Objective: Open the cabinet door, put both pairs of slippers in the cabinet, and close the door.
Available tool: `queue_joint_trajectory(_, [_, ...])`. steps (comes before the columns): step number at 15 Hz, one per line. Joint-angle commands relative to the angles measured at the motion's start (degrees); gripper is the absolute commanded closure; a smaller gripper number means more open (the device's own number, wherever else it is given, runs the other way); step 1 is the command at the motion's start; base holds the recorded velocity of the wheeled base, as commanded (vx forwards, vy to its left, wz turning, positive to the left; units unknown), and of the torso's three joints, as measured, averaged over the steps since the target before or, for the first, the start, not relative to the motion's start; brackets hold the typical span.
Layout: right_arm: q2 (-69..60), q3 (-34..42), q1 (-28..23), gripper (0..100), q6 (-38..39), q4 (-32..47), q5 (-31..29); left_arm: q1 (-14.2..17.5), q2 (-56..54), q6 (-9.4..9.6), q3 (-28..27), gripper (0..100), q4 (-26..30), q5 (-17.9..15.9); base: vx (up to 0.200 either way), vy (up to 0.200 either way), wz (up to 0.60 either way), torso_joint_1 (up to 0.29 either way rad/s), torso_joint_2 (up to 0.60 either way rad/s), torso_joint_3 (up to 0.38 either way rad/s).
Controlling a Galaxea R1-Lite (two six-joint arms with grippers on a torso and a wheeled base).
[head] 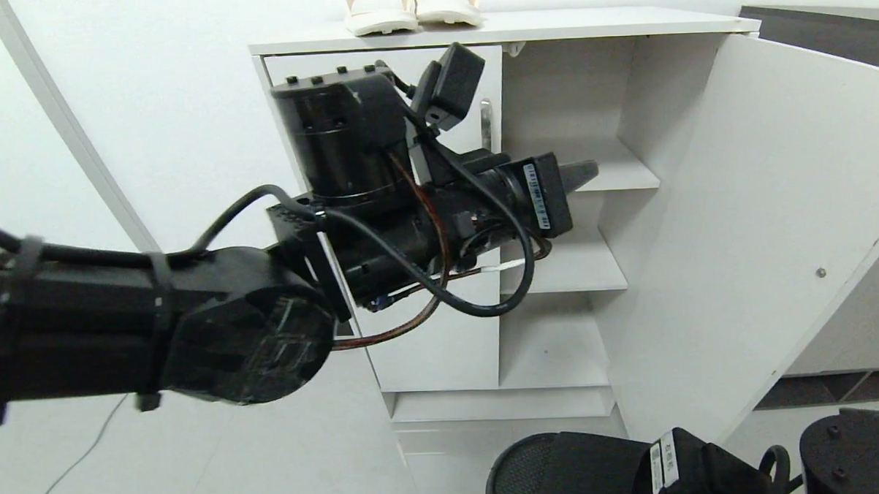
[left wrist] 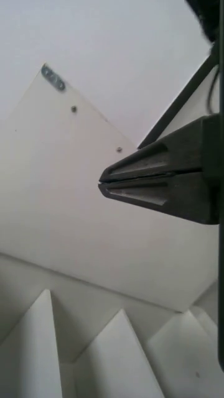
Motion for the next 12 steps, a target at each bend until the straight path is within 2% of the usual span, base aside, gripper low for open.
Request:
queue_joint_trajectory(1, [1.7, -2.0, -1.5, 100, 0.2, 0.0, -2.4, 2.7, -12.3, 1.09, 10.2, 100, 1.0, 0.3, 0.0, 0.0, 0.0, 0.0, 0.0, 0.0])
queue_joint_trajectory(2, [4.2, -5.1, -2.7, 100, 0.9, 0.1, -8.2, 4.6, -18.6, 4.69, 15.6, 100, 3.7, 0.6, 0.0, 0.0, 0.0, 0.0, 0.0, 0.0])
queue_joint_trajectory(3, [7.1, -8.1, -3.9, 100, 2.7, 0.0, -13.7, 6.5, -25.1, 7.68, 20.3, 100, 8.1, 2.5, 0.0, 0.0, 0.0, 0.0, 0.0, 0.0])
queue_joint_trajectory(4, [9.2, -10.9, -4.2, 100, 4.7, 0.0, -17.7, 7.4, -30.9, 9.0, 23.3, 100, 12.7, 5.4, 0.0, 0.0, 0.0, 0.0, 0.0, 0.0])
queue_joint_trajectory(5, [11.6, -14.2, -4.7, 100, 6.8, 0.3, -22.4, 7.9, -37.8, 9.7, 25.9, 100, 19.6, 11.3, 0.0, 0.0, 0.0, 0.0, 0.0, 0.0])
queue_joint_trajectory(7, [16.7, -19.7, -6.6, 100, 8.0, 0.2, -32.6, 8.1, -49.9, 11.9, 27.2, 100, 35.0, 26.5, 0.0, 0.0, 0.0, 0.0, 0.0, 0.0])
queue_joint_trajectory(8, [17.6, -20.6, -7.1, 100, 8.0, 0.2, -34.1, 9.0, -52.6, 12.16, 27.4, 100, 38.3, 29.3, 0.0, 0.0, 0.0, 0.0, 0.0, 0.0])
queue_joint_trajectory(9, [19.8, -22.6, -8.3, 100, 8.0, 0.2, -37.9, 14.7, -58.7, 13.3, 28.4, 100, 45.2, 32.4, 0.0, 0.0, 0.0, 0.0, 0.0, 0.0])
queue_joint_trajectory(10, [21.6, -24.9, -9.7, 100, 8.0, 0.2, -41.6, 21.1, -64.6, 14.89, 30.8, 100, 47.5, 33.7, 0.0, 0.0, 0.0, 0.0, 0.0, 0.0])
queue_joint_trajectory(11, [22.6, -26.1, -10.5, 100, 8.0, 0.2, -43.3, 26.0, -68.9, 16.21, 33.7, 100, 47.5, 37.5, 0.0, 0.0, 0.0, 0.0, 0.0, 0.0])
queue_joint_trajectory(12, [22.7, -26.2, -10.9, 100, 8.0, 0.2, -43.5, 29.6, -72.9, 17.35, 36.9, 100, 47.4, 41.2, 0.0, 0.0, 0.0, 0.0, 0.0, 0.0])
